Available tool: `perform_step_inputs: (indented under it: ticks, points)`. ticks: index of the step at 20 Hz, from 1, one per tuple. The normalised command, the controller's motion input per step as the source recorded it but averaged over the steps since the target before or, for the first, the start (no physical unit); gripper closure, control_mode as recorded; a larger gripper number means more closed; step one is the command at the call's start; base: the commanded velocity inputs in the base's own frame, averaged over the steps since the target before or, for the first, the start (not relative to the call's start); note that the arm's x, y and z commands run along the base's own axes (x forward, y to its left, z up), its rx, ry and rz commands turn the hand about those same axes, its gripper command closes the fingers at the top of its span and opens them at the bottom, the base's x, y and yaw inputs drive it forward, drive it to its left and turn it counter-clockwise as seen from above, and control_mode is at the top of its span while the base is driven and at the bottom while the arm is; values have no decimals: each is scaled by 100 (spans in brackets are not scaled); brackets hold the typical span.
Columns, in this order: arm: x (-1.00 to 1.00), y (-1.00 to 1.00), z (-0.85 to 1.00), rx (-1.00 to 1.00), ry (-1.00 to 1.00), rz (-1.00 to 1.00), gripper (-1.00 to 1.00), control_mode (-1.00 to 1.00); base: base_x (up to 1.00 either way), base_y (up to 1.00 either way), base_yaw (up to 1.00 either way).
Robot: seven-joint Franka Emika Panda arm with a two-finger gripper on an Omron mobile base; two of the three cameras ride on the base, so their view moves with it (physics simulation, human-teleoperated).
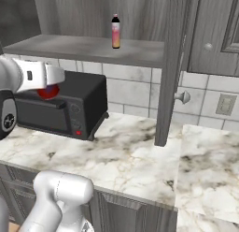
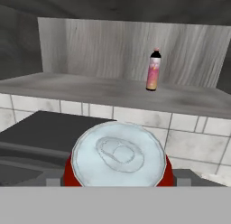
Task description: Sort all alcoholic drinks to one cabinet, and non-alcoholic drinks to the other.
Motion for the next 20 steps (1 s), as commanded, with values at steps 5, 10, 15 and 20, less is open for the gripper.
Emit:
perform_step_inputs:
  ticks: [5, 10, 15, 20]
  points:
    - [13, 11, 27, 0, 0, 0, 100, -100, 0, 0, 0]
    - [14, 6, 23, 0, 0, 0, 100, -100, 0, 0, 0]
    - [17, 4, 16, 0, -1, 0, 100, -100, 0, 0, 0]
    - [21, 3, 6, 0, -1, 0, 100, -100, 0, 0, 0]
